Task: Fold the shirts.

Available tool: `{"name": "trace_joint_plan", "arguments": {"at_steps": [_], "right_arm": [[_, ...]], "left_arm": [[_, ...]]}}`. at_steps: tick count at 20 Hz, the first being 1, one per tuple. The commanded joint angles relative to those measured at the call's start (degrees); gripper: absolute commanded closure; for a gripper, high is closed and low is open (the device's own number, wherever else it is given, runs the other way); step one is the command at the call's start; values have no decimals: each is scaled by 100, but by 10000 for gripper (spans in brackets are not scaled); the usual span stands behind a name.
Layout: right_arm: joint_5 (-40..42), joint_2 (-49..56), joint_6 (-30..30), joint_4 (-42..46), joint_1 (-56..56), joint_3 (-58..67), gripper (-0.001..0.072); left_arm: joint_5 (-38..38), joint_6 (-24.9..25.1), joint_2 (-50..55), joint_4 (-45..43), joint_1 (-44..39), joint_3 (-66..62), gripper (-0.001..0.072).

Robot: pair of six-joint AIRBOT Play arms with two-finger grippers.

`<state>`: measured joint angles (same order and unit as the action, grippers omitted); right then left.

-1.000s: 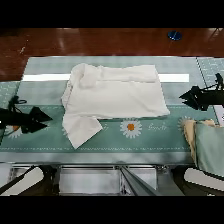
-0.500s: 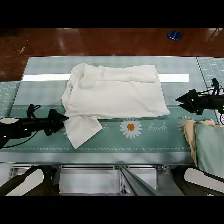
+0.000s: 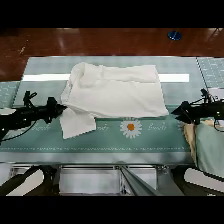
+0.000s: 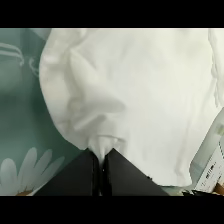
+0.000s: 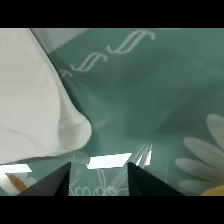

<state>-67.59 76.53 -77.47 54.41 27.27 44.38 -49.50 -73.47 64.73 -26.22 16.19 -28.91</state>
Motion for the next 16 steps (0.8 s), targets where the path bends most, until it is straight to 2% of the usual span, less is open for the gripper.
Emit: {"name": "trace_joint_plan", "arguments": {"at_steps": [1,7,8,9,10,11,14,16], "right_arm": [[155,208,-68,-225,-260,-122,304],[1145,704,-208,-1073,-1043,188,305],[1193,815,-297,-1088,-1180,299,325],[1191,905,-328,-1088,-1296,404,410],[1152,970,-243,-1088,-1408,509,530],[1075,986,48,-1104,-1517,640,691],[345,835,343,-1075,-1600,1563,693],[192,428,308,-905,-1593,2544,693]], "left_arm": [[-87,85,0,28,-22,-103,688],[-109,107,0,28,-26,-103,688],[-109,107,2,28,-26,-103,688],[-109,122,0,26,-26,-103,688],[-109,192,0,28,-26,-103,688],[-109,221,0,31,-24,-107,688],[-291,238,-11,33,-13,-592,688],[-612,236,-37,35,-15,-1569,689]]}}
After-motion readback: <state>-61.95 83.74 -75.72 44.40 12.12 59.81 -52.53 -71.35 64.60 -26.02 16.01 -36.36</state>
